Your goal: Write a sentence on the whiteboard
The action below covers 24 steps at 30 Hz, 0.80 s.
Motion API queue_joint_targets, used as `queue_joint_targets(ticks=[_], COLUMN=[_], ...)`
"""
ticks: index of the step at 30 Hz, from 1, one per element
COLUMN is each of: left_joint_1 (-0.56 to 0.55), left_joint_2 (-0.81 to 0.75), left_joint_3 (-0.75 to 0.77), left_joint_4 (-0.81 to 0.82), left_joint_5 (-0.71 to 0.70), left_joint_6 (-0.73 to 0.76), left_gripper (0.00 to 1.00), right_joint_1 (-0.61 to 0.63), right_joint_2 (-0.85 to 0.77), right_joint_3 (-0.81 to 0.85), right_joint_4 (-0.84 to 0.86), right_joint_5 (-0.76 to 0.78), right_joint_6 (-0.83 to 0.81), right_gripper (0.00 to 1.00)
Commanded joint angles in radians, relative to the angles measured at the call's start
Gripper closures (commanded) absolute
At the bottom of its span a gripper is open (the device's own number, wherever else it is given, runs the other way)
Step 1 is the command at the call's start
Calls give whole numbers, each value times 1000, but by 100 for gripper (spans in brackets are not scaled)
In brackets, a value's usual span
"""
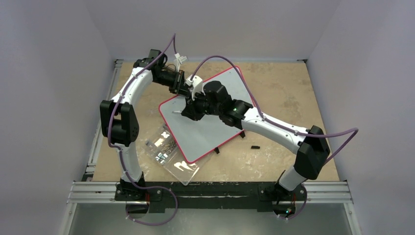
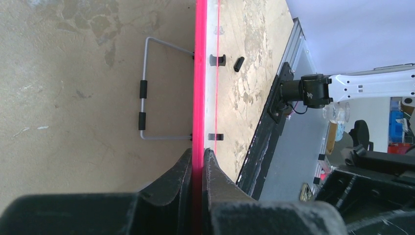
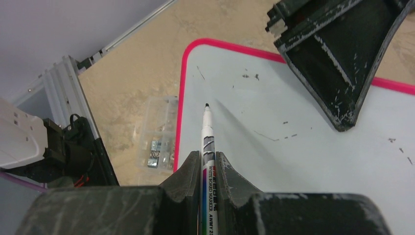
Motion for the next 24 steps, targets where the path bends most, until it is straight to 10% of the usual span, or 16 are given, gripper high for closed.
queue_joint_targets(ticks=[1,24], left_joint_1=[-32,-42], left_joint_2=[-36,-54], left_joint_3=[-4,-1], left_joint_4=[-38,-54], left_joint_5=[-115,-110], left_joint_6=[78,96], left_gripper=[100,100], right_joint_1=[8,9], right_joint_2=[22,58], right_joint_3=[82,36], right_joint_4=[56,21], right_joint_5=[8,66], right_joint_6=[13,46], right_gripper=[100,100])
